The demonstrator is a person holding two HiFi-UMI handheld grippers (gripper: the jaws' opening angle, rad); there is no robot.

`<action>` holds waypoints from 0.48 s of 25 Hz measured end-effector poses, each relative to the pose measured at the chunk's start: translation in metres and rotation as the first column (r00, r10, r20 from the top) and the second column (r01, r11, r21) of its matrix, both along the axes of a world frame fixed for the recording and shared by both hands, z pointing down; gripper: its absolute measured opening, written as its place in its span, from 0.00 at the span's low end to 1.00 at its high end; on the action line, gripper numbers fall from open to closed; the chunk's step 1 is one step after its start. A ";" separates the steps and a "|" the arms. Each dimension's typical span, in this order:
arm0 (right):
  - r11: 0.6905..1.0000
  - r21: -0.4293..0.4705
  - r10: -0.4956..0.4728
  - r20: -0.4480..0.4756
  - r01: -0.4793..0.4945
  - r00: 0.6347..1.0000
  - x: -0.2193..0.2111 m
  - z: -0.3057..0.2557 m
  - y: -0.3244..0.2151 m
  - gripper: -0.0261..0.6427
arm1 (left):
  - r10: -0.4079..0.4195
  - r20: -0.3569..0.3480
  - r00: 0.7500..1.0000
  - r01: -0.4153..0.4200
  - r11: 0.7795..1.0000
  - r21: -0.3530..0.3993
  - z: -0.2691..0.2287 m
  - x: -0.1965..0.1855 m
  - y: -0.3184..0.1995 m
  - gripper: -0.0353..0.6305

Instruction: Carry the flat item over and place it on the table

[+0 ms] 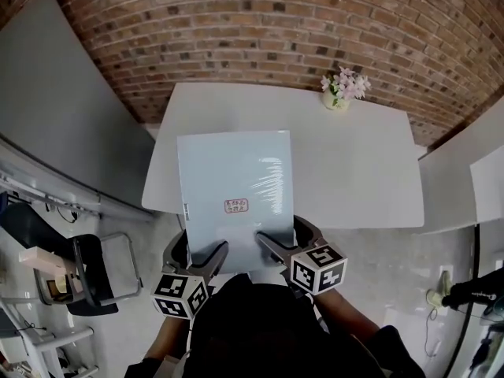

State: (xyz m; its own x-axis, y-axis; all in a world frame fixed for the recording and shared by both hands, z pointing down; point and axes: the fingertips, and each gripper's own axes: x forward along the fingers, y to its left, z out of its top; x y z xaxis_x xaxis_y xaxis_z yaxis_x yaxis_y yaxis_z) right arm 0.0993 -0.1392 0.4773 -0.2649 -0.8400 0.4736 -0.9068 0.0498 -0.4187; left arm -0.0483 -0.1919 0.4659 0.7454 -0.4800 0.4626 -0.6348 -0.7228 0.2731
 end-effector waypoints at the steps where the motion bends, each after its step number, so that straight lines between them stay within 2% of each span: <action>1: 1.000 -0.005 0.011 -0.001 -0.011 1.000 0.002 0.001 -0.007 0.64 | 0.012 -0.001 1.000 -0.012 1.000 -0.003 0.001 0.002 -0.009 0.69; 12: 0.992 -0.073 0.100 -0.005 -0.101 0.995 0.012 0.021 -0.069 0.64 | 0.106 -0.009 0.994 -0.106 0.992 -0.064 0.025 0.018 -0.084 0.69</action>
